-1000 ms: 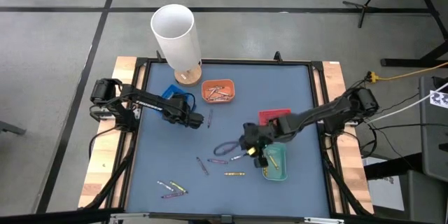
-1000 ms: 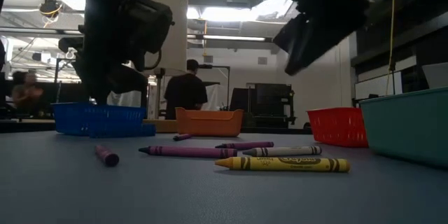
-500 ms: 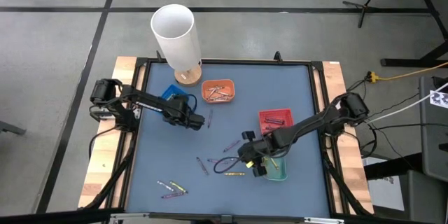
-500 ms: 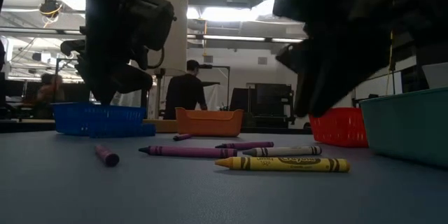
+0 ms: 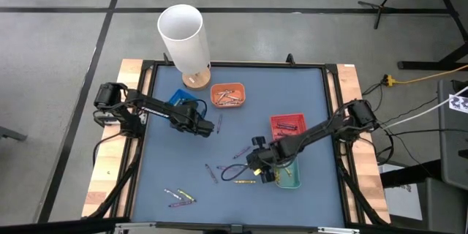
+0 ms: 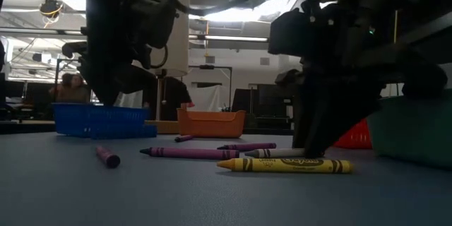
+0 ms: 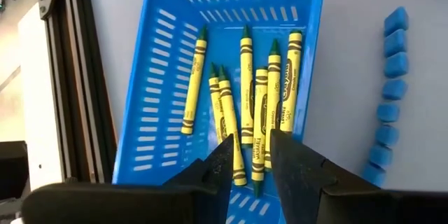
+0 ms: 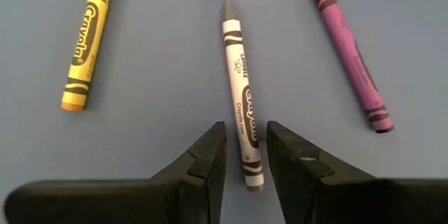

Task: Sort crayons
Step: Put the gray crayon into the orange bin

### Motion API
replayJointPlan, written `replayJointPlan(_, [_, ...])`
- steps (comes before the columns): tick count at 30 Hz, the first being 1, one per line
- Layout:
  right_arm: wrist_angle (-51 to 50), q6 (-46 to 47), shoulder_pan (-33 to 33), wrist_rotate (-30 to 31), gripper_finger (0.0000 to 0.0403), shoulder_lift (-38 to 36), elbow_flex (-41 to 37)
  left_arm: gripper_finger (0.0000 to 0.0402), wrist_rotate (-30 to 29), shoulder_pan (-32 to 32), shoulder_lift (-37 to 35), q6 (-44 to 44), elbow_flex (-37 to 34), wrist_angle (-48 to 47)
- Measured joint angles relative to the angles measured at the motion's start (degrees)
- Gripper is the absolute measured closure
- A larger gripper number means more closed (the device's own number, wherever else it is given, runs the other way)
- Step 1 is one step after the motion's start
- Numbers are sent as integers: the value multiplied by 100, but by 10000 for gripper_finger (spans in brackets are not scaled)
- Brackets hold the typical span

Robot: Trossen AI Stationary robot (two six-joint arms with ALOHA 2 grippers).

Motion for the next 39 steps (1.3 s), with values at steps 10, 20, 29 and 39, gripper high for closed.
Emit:
replayJointPlan(10, [-3,18,-108,-191,303,56,12,318,4,0,0,16,0,46])
replayJointPlan(20, [12,16,-109,-271,385,63,7,318,17,0,-2,22,0,-42])
replayJointPlan(29, [20,16,-109,-289,379,67,6,318,-79,-2,-2,24,0,-94])
replayJointPlan(39, [-272,-268,-113,-310,388,113,658,318,-149,-2,-31,33,231,-365])
